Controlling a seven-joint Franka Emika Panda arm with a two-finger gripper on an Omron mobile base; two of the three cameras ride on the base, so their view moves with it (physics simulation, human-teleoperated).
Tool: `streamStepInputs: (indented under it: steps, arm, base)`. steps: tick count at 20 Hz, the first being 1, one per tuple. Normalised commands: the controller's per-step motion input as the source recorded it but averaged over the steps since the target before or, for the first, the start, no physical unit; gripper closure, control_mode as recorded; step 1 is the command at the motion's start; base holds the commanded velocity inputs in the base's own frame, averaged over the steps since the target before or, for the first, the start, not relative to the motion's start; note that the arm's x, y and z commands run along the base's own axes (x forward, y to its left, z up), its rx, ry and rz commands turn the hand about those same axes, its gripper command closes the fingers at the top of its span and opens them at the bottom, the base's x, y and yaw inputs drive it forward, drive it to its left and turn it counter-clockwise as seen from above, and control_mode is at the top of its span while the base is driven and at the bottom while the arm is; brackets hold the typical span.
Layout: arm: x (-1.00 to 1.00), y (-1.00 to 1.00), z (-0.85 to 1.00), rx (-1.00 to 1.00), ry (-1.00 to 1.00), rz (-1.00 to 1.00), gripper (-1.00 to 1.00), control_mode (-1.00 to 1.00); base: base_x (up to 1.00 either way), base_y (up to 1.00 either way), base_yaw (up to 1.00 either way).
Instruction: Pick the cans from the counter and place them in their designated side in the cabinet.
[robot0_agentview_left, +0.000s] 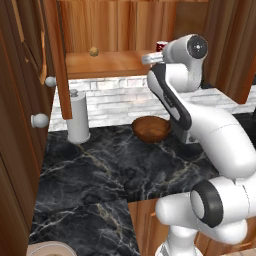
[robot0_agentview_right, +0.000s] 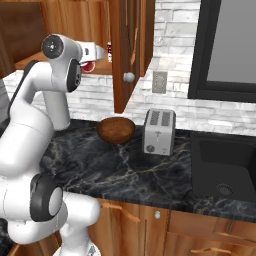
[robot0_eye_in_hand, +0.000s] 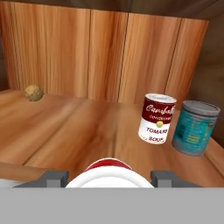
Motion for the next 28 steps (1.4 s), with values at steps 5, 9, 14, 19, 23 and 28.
streamStepInputs:
  steps: [5, 9, 14, 19, 23, 28]
  arm:
    - [0.26, 0.00, 0.00, 0.00, 0.00, 0.00, 1.00, -1.00]
    - [0.27, 0.00, 0.00, 0.00, 0.00, 0.00, 1.00, -1.00]
    - [0.25, 0.00, 0.00, 0.00, 0.00, 0.00, 1.00, -1.00]
    - [0.26, 0.00, 0.00, -0.01, 0.00, 0.00, 1.00, -1.00]
    - [0.25, 0.00, 0.00, -0.01, 0.00, 0.00, 1.00, -1.00]
    - [0.28, 0.00, 0.00, 0.00, 0.01, 0.00, 1.00, -1.00]
  base:
    - [0.00, 0.00, 0.00]
    - [0.00, 0.00, 0.00]
    - [0.00, 0.00, 0.00]
    - [0.00, 0.00, 0.00]
    - [0.00, 0.00, 0.00]
    - [0.00, 0.00, 0.00]
